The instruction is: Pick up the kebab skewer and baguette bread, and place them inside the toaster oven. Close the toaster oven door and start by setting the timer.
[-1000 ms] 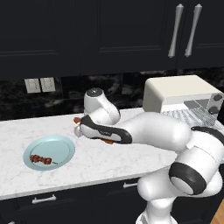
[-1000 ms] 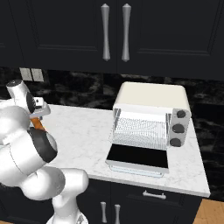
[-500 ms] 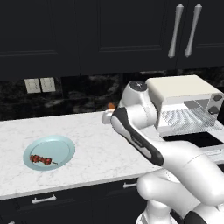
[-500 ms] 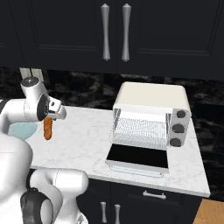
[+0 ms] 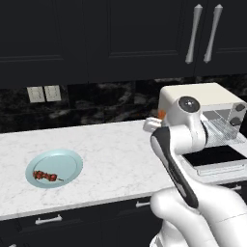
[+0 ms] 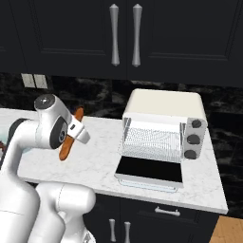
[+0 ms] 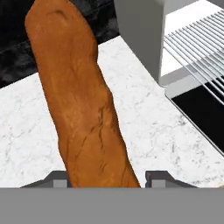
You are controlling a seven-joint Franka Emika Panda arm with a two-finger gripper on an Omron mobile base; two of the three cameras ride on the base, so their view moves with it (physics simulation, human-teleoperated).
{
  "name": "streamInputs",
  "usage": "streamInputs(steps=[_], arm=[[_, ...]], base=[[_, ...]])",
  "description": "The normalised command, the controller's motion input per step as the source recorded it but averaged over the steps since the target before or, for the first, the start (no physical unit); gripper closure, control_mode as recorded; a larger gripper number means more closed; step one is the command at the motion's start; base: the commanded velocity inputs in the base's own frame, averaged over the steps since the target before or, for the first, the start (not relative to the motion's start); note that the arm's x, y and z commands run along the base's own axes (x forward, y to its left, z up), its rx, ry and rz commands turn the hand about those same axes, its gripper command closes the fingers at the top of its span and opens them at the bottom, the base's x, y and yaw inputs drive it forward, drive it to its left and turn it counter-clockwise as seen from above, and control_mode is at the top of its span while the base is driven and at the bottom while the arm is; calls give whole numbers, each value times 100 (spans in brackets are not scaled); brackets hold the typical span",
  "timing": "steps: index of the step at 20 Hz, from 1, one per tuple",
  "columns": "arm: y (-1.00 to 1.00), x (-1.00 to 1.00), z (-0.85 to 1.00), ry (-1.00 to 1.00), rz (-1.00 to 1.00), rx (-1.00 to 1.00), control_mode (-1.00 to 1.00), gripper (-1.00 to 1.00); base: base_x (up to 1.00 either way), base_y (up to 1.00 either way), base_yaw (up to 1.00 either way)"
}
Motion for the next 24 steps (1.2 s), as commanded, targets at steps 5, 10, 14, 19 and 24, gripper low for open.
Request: streamInputs(steps=[5, 10, 14, 19, 24], arm=[[-90, -5, 52, -2, -46, 21, -100, 100], [-100, -40, 38, 0, -39, 25, -100, 100], [-80, -65, 8, 0, -38, 29, -100, 100], [-74, -28, 0, -3, -30, 28, -100, 100], [-49, 10, 0, 0, -30, 30, -100, 100]], base=[[0, 0, 0], [0, 0, 0], [0, 0, 0], [0, 0, 0], [0, 0, 0]])
